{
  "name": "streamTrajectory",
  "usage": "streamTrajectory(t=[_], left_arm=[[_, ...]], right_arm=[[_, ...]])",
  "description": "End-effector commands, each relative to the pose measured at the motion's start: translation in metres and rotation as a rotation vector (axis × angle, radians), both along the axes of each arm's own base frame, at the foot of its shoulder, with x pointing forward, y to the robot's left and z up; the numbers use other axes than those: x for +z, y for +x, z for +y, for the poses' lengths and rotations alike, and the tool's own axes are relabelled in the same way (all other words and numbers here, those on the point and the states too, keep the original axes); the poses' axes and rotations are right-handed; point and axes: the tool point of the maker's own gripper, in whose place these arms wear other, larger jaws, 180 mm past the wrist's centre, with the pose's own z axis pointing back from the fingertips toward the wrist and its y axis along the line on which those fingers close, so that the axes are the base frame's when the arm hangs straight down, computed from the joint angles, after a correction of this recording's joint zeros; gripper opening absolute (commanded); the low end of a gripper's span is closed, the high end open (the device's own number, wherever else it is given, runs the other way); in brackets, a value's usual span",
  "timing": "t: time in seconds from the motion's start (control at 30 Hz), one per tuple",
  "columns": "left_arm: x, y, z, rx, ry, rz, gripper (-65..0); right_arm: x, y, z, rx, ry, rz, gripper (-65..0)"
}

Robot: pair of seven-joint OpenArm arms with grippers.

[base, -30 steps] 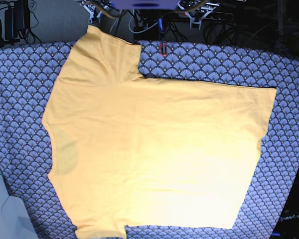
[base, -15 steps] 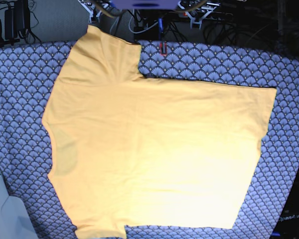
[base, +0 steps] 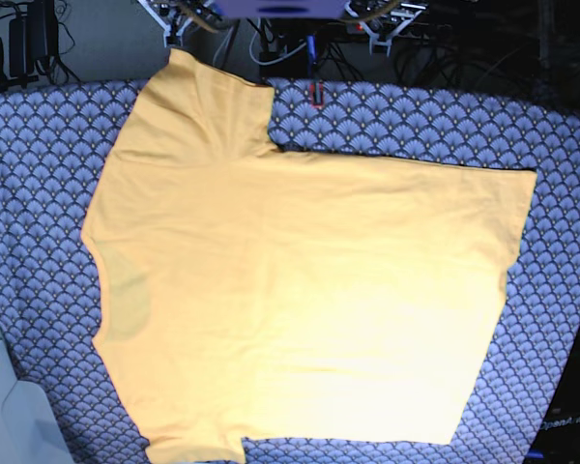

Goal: Fold the T-shirt properly

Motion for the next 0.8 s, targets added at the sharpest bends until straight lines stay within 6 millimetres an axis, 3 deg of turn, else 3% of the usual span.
streamTrajectory(t=[0.0,0.27,0.47,0.6,0.77], left_arm=[[0.000,-0.011,-0.004,0.007,-0.010,-0.003,-65.0],[0.010,-0.062,-0.003,0.004,-0.014,-0.111,-65.0],[0.022,-0.092,0.001,0.003,-0.011,-0.188,-65.0],[0.035,-0.112,0.001,0.005,-0.014,-0.254,-65.0],[0.062,-0.132,0.000,0.007,-0.019,-0.393,-65.0]], right_arm=[[0.001,-0.014,-0.009,-0.001,-0.009,0.010,-65.0],[0.011,-0.030,-0.035,0.020,-0.054,-0.091,-65.0],[0.022,-0.067,-0.047,0.038,-0.077,-0.123,-65.0],[0.036,-0.088,-0.059,0.060,-0.096,-0.182,-65.0],[0.063,-0.095,-0.073,0.107,-0.113,-0.346,-65.0]])
